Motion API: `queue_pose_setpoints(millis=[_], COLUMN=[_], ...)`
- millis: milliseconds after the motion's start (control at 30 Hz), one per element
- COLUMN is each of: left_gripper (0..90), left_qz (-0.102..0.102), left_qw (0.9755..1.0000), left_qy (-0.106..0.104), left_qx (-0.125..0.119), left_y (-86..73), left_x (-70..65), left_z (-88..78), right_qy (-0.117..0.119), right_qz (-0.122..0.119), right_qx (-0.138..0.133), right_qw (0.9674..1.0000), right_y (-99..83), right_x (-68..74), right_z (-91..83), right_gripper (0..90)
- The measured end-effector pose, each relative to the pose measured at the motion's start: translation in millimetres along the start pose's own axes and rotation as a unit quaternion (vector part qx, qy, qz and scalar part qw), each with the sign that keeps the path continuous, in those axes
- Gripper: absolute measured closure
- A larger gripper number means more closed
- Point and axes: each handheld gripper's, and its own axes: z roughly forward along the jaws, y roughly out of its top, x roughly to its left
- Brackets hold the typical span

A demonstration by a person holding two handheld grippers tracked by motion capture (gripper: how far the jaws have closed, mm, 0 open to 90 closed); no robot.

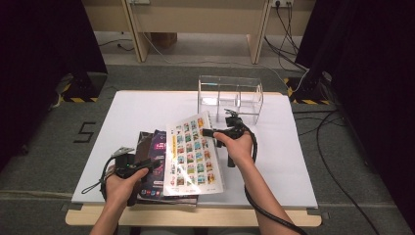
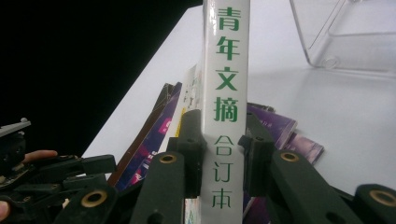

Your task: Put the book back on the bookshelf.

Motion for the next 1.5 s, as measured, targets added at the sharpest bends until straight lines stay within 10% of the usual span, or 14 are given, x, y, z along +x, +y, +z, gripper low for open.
queue_pose_setpoints(millis=[800, 1500], left_gripper=[50.7, 50.1], left_qz=[0.004, 0.003], left_qw=[0.9997, 0.9994], left_qy=[0.021, 0.028], left_qx=[-0.013, -0.022], left_y=[-1.7, -1.3], left_x=[1.9, 4.5], left_z=[-2.1, -5.1], right_qy=[-0.007, -0.017], right_qz=[-0.054, -0.082], right_qx=[-0.075, -0.163], right_qw=[0.9957, 0.9831], right_y=[14.9, 29.4], right_x=[17.7, 33.6], right_z=[-31.6, -63.8], right_gripper=[74.2, 74.3])
